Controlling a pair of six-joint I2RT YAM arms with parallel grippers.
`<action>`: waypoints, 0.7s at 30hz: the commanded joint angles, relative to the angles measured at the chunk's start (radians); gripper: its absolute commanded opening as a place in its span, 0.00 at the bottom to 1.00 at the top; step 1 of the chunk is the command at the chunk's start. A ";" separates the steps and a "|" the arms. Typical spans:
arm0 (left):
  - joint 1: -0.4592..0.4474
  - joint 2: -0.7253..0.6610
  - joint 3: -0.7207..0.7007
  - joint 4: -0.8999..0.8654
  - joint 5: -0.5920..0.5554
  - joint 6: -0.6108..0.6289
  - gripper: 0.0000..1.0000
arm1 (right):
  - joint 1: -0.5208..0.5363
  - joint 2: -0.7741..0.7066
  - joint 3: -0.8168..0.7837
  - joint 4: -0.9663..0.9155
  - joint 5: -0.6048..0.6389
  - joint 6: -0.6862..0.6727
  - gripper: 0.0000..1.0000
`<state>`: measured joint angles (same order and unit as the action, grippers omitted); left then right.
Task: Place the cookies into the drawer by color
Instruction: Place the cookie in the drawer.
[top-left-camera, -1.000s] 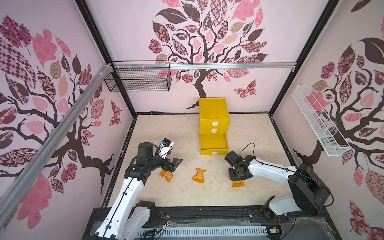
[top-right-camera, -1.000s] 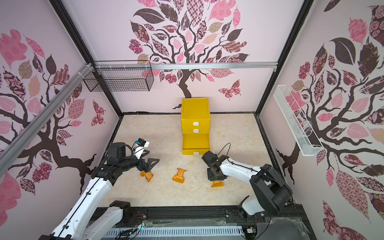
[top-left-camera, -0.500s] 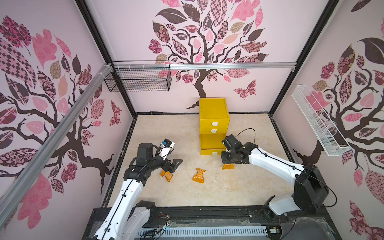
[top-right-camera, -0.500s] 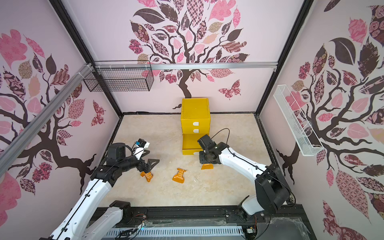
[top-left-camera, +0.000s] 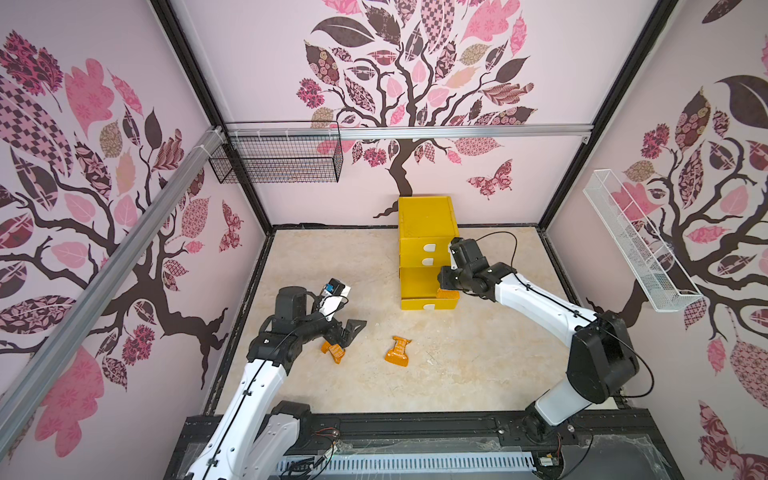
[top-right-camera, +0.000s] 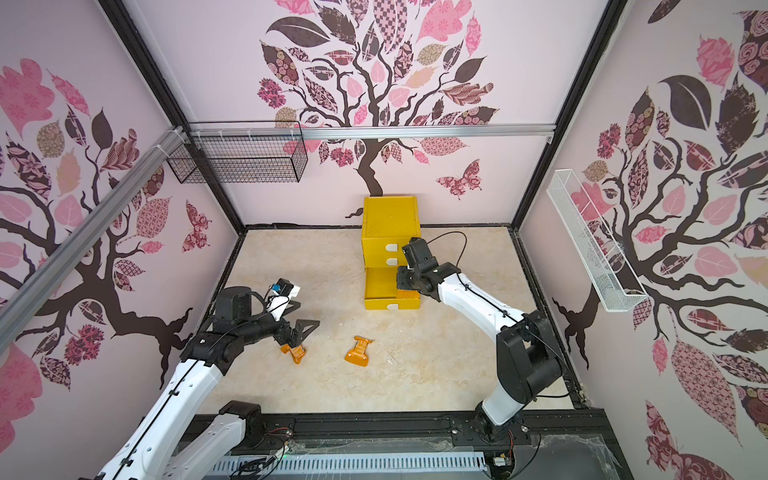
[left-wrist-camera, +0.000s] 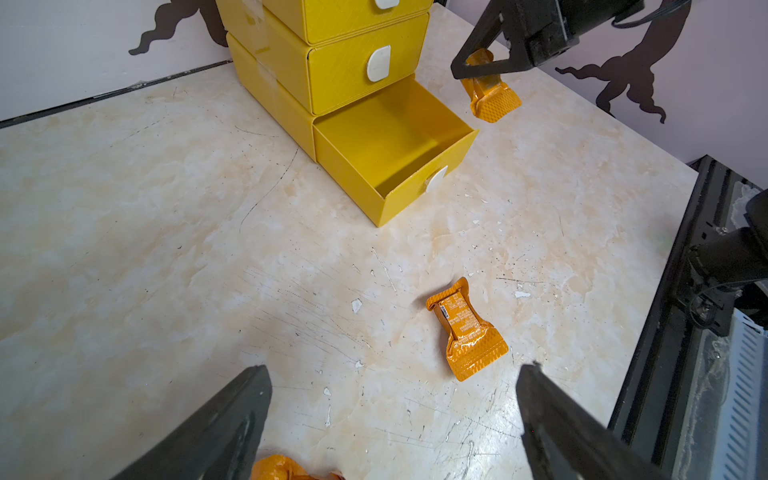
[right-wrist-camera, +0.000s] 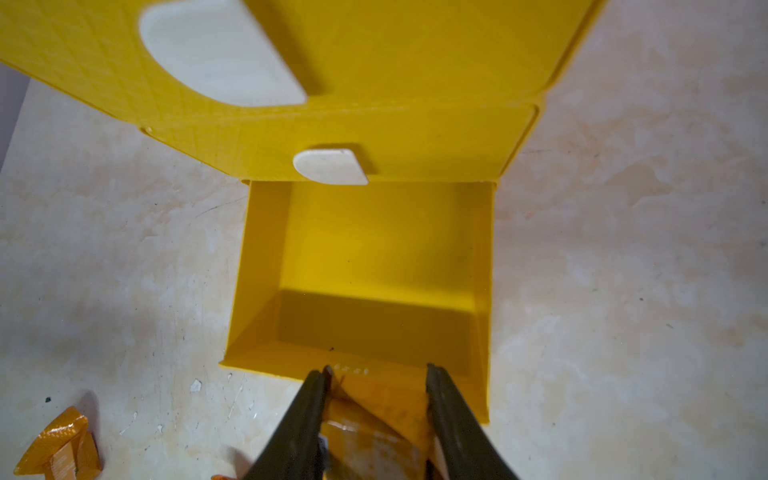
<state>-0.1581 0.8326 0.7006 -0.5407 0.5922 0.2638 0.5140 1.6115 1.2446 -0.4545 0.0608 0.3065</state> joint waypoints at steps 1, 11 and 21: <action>-0.006 -0.014 -0.009 -0.003 0.008 0.018 0.97 | 0.001 0.044 0.030 0.105 0.031 -0.035 0.30; -0.012 -0.009 -0.004 -0.009 0.006 0.022 0.97 | -0.001 0.128 0.068 0.115 0.060 -0.052 0.49; -0.013 -0.018 -0.009 -0.013 0.014 0.031 0.97 | -0.001 0.057 0.019 0.111 0.059 -0.059 0.57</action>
<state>-0.1684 0.8288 0.7006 -0.5556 0.5922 0.2798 0.5137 1.7138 1.2675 -0.3508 0.1089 0.2562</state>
